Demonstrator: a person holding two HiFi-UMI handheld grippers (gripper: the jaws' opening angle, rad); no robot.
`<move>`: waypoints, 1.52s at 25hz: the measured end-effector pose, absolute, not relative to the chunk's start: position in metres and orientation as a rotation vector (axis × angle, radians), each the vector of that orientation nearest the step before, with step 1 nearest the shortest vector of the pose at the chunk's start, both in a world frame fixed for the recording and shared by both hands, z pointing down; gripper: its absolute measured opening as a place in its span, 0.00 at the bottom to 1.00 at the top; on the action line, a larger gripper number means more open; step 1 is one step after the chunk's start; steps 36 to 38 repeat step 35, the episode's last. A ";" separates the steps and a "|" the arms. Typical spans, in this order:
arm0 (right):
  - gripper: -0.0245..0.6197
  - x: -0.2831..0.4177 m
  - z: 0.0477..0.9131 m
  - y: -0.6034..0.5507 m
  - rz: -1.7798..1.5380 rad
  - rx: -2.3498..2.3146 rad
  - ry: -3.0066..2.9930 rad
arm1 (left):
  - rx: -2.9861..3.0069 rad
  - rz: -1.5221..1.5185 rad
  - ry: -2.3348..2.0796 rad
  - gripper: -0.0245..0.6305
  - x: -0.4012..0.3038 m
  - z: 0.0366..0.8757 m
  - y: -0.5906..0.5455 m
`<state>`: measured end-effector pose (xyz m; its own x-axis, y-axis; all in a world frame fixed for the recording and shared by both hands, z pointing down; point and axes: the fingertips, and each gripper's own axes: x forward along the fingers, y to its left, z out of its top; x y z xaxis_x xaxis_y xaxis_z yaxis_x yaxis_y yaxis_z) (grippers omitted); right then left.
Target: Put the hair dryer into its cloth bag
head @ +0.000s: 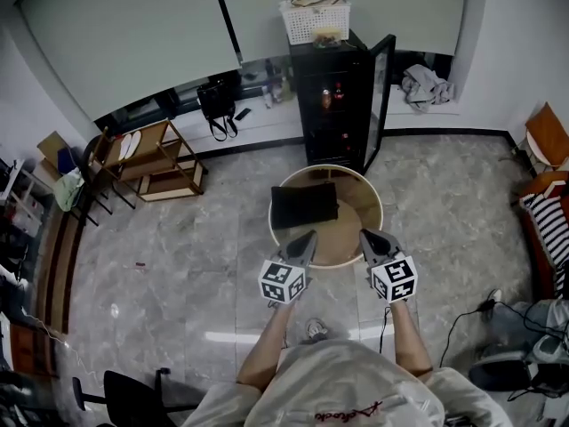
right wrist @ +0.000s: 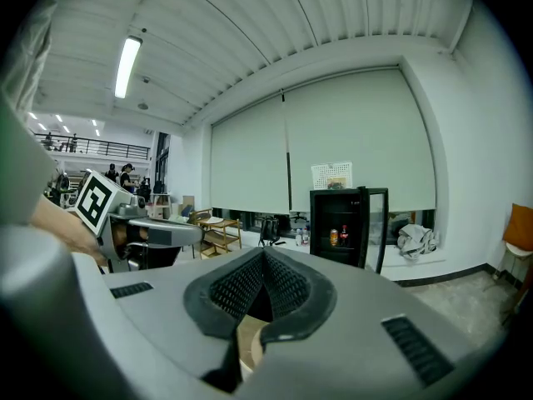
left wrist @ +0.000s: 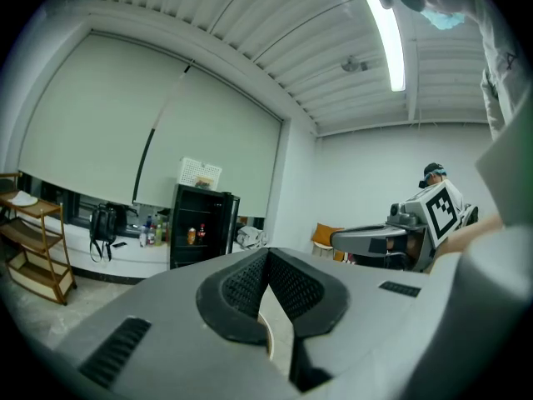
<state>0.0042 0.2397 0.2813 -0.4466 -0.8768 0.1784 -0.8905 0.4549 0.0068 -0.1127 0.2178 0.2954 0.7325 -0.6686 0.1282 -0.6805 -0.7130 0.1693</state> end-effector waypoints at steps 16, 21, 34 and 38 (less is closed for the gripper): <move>0.08 0.004 0.289 0.342 0.175 1.468 -2.566 | 2.704 0.062 -1.116 0.08 -0.100 0.298 0.323; 0.08 0.009 0.290 0.361 0.181 1.468 -2.580 | 2.693 0.081 -1.116 0.08 -0.092 0.306 0.345; 0.08 0.000 0.289 0.410 0.158 1.468 -2.594 | 2.703 0.092 -1.121 0.08 -0.096 0.307 0.395; 0.08 0.000 0.290 0.413 0.156 1.466 -2.594 | 2.704 0.093 -1.121 0.08 -0.096 0.307 0.398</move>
